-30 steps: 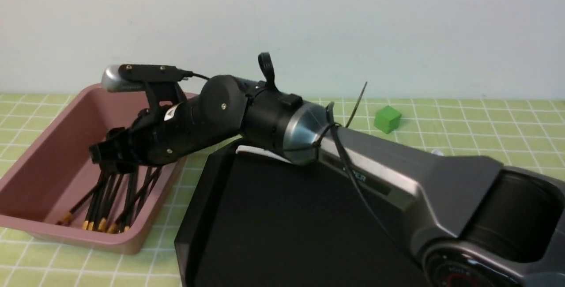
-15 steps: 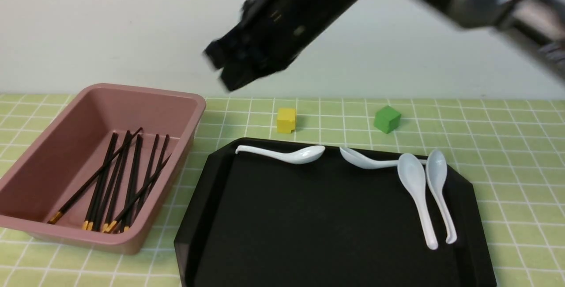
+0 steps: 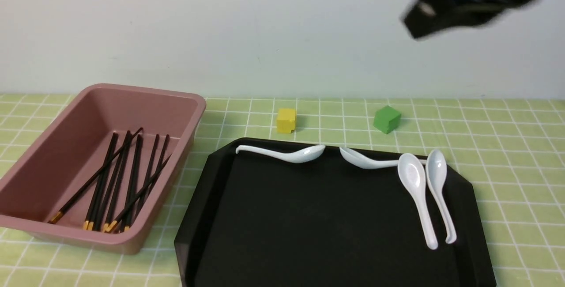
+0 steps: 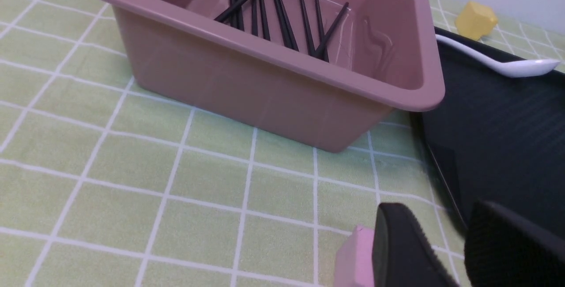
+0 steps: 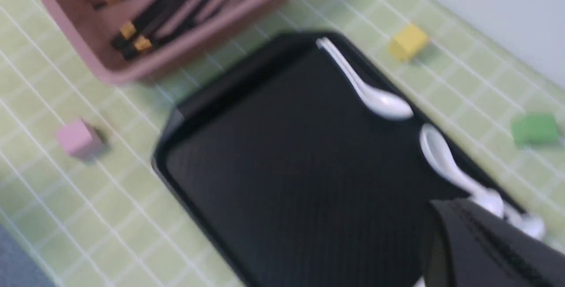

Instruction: On green tablecloth take chopsticks from black tray and put them in box.

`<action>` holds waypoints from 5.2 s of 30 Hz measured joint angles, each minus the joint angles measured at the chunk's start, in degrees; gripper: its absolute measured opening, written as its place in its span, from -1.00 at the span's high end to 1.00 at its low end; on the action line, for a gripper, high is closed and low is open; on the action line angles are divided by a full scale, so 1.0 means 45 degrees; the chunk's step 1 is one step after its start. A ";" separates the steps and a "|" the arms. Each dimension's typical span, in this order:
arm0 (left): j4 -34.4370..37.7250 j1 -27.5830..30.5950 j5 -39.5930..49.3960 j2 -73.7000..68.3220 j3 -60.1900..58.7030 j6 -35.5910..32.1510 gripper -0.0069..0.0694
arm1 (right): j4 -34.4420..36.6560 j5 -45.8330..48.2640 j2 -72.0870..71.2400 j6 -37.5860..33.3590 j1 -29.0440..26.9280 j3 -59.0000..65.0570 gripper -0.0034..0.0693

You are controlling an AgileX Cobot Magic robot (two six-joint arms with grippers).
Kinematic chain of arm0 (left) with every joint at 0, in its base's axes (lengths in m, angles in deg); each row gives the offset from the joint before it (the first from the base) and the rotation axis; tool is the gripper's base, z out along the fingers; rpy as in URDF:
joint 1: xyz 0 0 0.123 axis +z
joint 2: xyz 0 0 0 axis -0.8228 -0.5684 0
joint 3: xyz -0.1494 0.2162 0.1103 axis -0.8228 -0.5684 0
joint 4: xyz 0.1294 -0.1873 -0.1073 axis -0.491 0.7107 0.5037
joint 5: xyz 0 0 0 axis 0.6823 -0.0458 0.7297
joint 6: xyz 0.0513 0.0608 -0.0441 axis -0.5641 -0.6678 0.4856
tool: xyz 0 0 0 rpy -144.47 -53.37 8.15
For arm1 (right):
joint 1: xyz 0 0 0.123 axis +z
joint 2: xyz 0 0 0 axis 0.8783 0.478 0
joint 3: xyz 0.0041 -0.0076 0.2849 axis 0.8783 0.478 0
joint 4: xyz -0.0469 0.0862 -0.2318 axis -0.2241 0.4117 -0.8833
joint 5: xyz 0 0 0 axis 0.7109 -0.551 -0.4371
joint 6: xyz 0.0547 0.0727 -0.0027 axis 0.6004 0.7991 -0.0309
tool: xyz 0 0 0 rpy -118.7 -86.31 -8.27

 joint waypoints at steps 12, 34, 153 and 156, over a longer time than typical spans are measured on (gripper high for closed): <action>0.0000 0.0000 0.0000 0.0000 0.0000 0.0000 0.19 | -0.0978 -0.4385 -0.9340 0.1767 0.0000 0.8271 0.92; 0.0000 0.0000 0.0000 0.0000 0.0000 0.0000 0.19 | -0.0530 -1.3972 -1.4487 0.1889 0.0000 1.8840 0.89; 0.0000 0.0000 0.0003 0.0000 0.0000 0.0000 0.19 | -0.0631 -1.1297 -1.7783 0.1993 -0.5649 2.2722 0.60; 0.0000 0.0000 0.0003 0.0000 0.0000 0.0000 0.19 | -0.0631 -1.1297 -1.7783 0.1993 -0.5649 2.2722 0.60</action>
